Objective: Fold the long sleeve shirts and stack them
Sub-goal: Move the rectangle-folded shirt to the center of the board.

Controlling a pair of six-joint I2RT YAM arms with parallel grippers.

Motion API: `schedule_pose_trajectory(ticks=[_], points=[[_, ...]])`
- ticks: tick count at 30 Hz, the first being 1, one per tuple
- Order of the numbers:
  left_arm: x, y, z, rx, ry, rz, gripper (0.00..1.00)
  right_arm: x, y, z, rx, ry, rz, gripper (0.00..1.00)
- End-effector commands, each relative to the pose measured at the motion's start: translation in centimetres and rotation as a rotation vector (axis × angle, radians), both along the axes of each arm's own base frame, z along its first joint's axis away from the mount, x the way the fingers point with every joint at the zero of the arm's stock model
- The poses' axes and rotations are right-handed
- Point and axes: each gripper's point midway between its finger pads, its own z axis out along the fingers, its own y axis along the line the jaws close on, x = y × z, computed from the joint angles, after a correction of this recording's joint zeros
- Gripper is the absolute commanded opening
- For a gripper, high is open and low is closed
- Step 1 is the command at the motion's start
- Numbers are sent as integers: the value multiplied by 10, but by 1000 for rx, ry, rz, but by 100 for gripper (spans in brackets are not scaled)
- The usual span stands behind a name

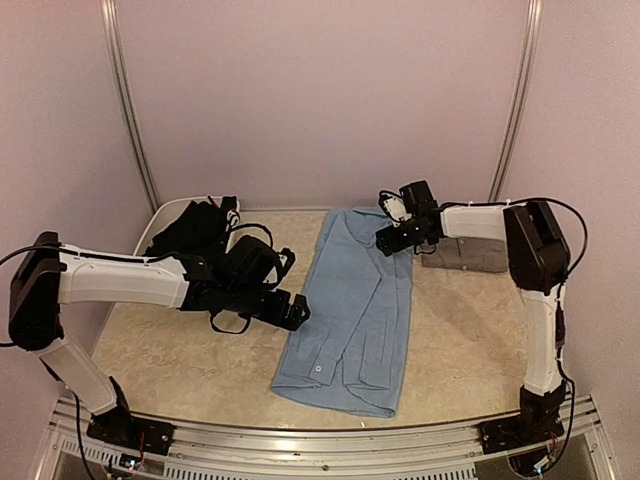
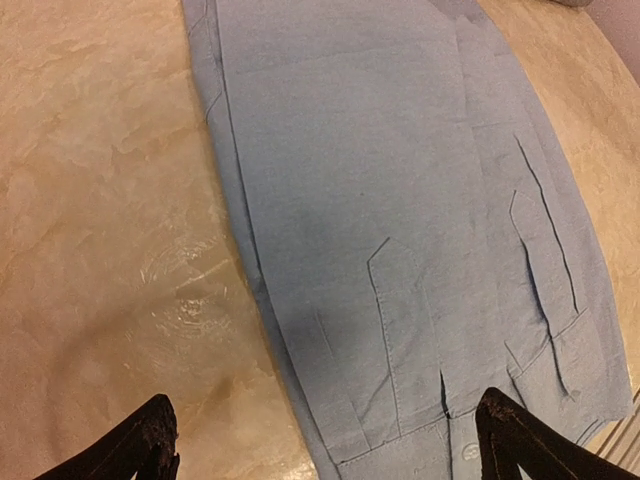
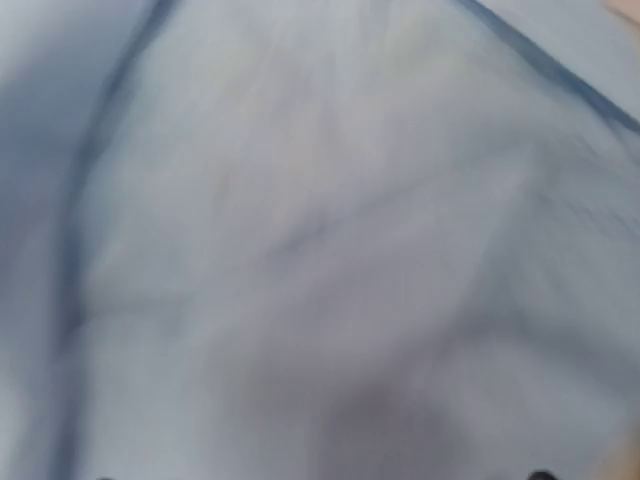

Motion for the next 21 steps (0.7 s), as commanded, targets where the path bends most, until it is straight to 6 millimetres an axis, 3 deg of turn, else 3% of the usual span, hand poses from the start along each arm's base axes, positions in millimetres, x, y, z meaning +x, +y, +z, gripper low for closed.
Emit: schedule_pose_trajectory(ticks=[1,4,8,13,18,21], points=[[-34,-1,-4,-67,105,-92,99,-65,2,109,27,-198,33,85],[-45,2,8,16,-33,-166,99,-132,5,95,-18,-129,57,84],[-78,-18,28,87,-252,-424,99,-220,16,69,-22,-12,138,82],[-98,-22,31,223,-304,-690,97,-321,36,60,54,93,311,79],[-124,-12,17,368,-316,-935,99,-383,41,59,64,140,400,78],[-122,-3,5,466,-391,-1022,99,-410,48,52,72,172,446,77]])
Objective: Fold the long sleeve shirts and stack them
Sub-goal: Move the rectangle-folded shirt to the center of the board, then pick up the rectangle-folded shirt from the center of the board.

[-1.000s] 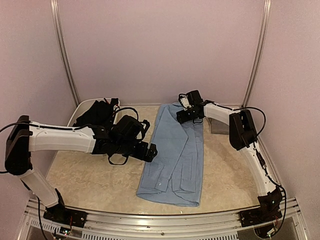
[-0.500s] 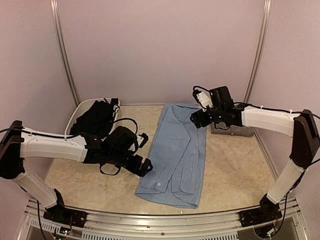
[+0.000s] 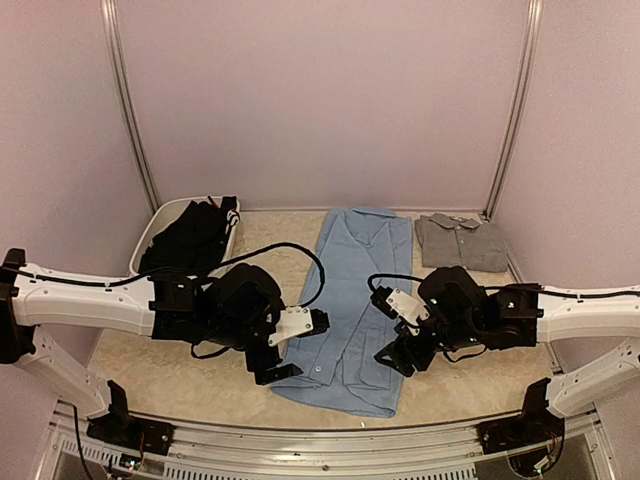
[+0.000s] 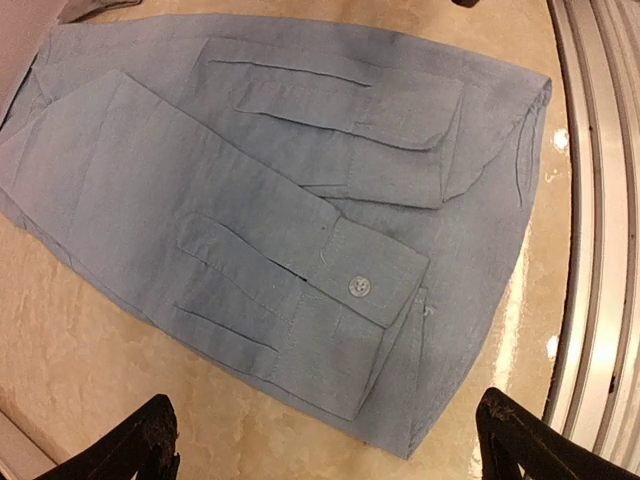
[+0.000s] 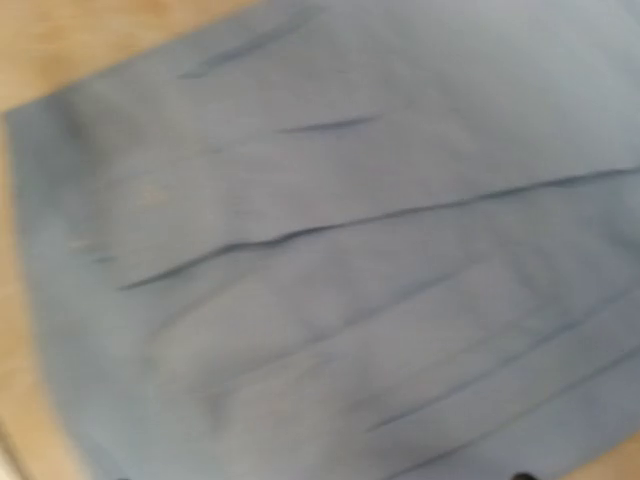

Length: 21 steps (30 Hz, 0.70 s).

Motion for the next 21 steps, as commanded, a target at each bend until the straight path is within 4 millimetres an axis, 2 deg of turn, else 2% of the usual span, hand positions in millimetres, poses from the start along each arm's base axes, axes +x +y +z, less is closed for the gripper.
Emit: schedule_pose_trajectory(ticks=[1,5,8,12,17,21], points=[[-10,20,-26,192,-121,-222,99,-36,1,-16,-15,77,12,77],[-12,25,-56,263,-112,-266,99,-56,2,-38,-80,99,31,77],[-7,29,-68,297,-145,-289,97,-61,3,-48,-98,153,8,76],[1,33,-76,323,-151,-309,92,-57,5,-49,-80,149,-27,76],[-8,34,-90,341,-130,-372,89,-58,4,-50,-72,178,-51,75],[-10,33,-101,357,-121,-407,81,-62,4,-51,-76,198,-43,75]])
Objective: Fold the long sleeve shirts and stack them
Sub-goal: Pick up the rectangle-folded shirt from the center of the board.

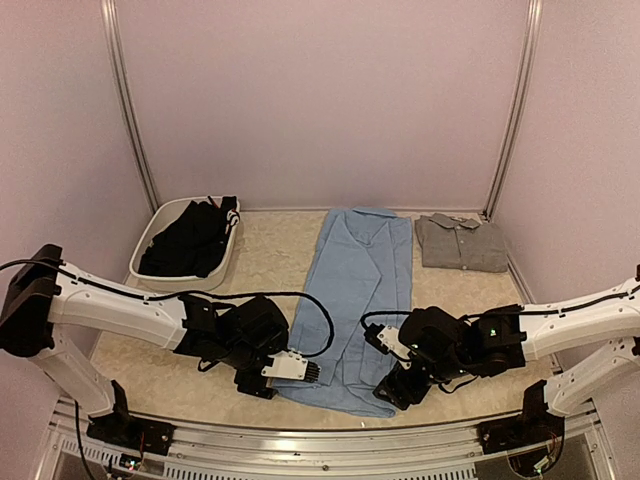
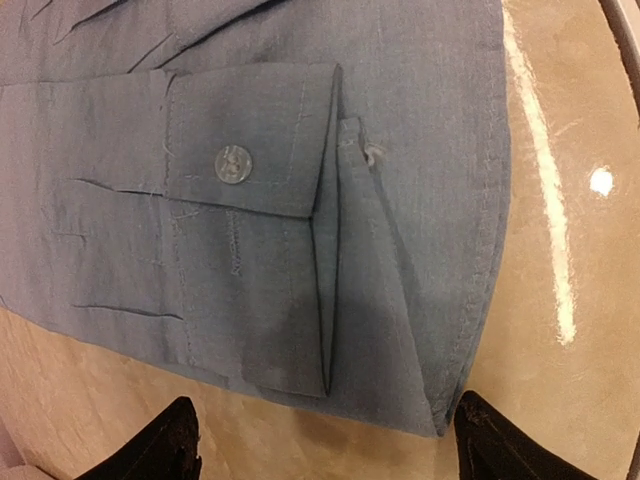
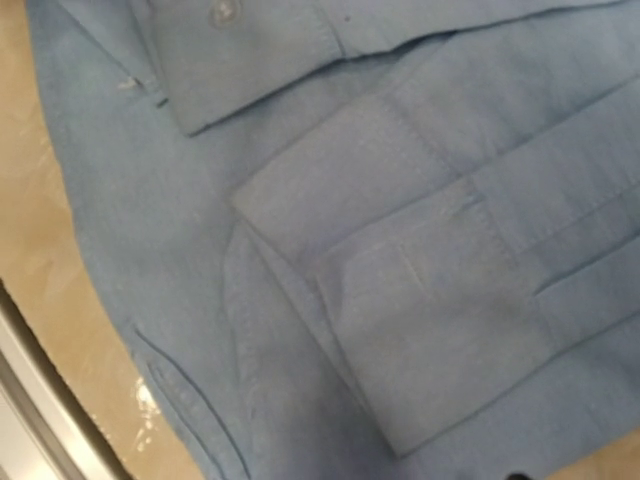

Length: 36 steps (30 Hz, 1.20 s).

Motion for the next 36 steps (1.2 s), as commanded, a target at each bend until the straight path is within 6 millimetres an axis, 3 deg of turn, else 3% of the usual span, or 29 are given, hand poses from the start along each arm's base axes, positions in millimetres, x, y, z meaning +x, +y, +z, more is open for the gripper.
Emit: schedule_pose_trajectory(ticks=[1,5,11,17,23,29,36], points=[[-6,-2,-15,25,17,-74,78,-3,-1,-2,-3,23,-15,75],[-10,-1,-20,37,44,-98,68,-2,-1,-3,-10,19,-16,75],[-18,0,-30,71,91,-144,67,-9,-2,-10,-16,60,-15,74],[-28,8,-50,152,169,-161,64,-16,-6,-1,28,89,-10,74],[-33,12,-64,193,218,-125,37,-30,-11,-3,43,98,-7,74],[-37,18,-66,190,245,-79,22,-47,-15,-22,-49,9,29,74],[-44,19,-64,169,273,-75,5,-41,-8,-33,-112,-81,38,68]])
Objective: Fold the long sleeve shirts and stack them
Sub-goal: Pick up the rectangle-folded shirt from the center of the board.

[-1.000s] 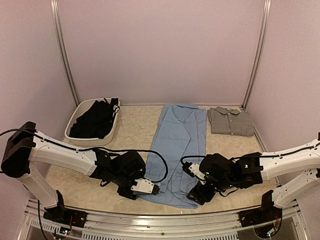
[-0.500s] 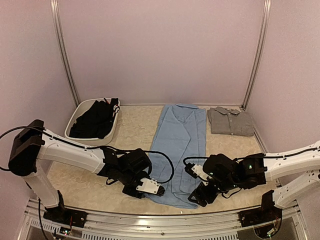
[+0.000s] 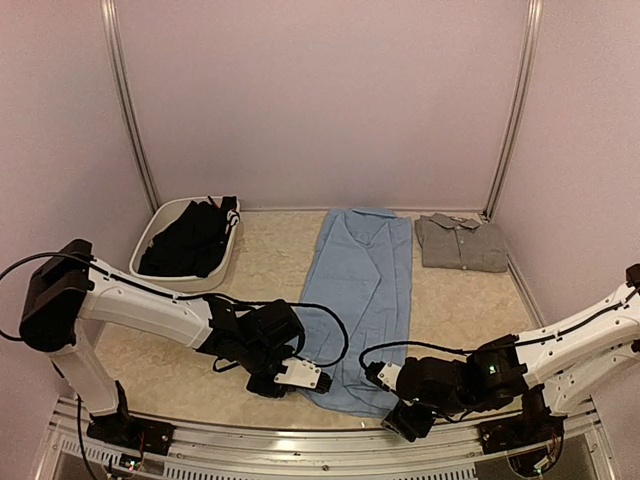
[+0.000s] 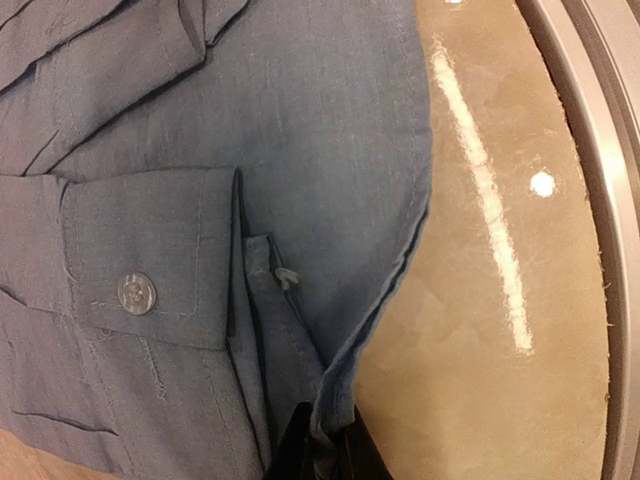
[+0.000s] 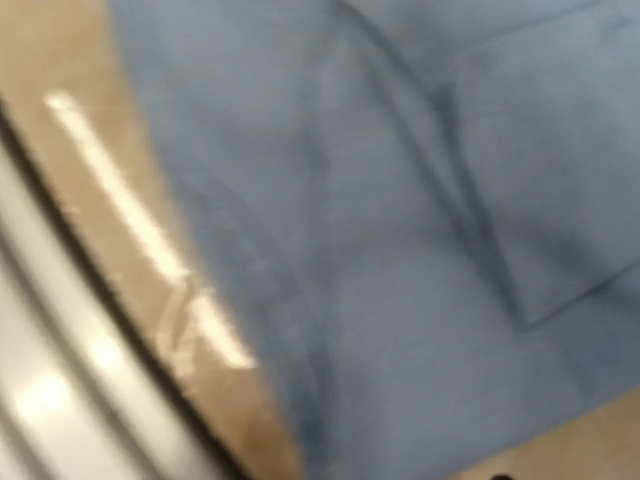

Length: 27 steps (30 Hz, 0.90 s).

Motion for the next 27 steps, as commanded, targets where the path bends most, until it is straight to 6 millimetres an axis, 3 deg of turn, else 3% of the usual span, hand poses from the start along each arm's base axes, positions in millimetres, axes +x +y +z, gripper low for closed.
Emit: schedule_pose_trajectory(ticks=[1,5,16,27], points=[[-22,41,-34,159,91,10,2,12,4,-5,-32,-85,-15,66],[-24,39,-31,138,106,7,0,15,9,-10,-71,-118,15,61],[-30,36,-21,63,197,39,0,6,33,4,-27,-170,169,65],[-31,34,-20,37,288,59,0,3,43,-14,-84,-188,268,61]])
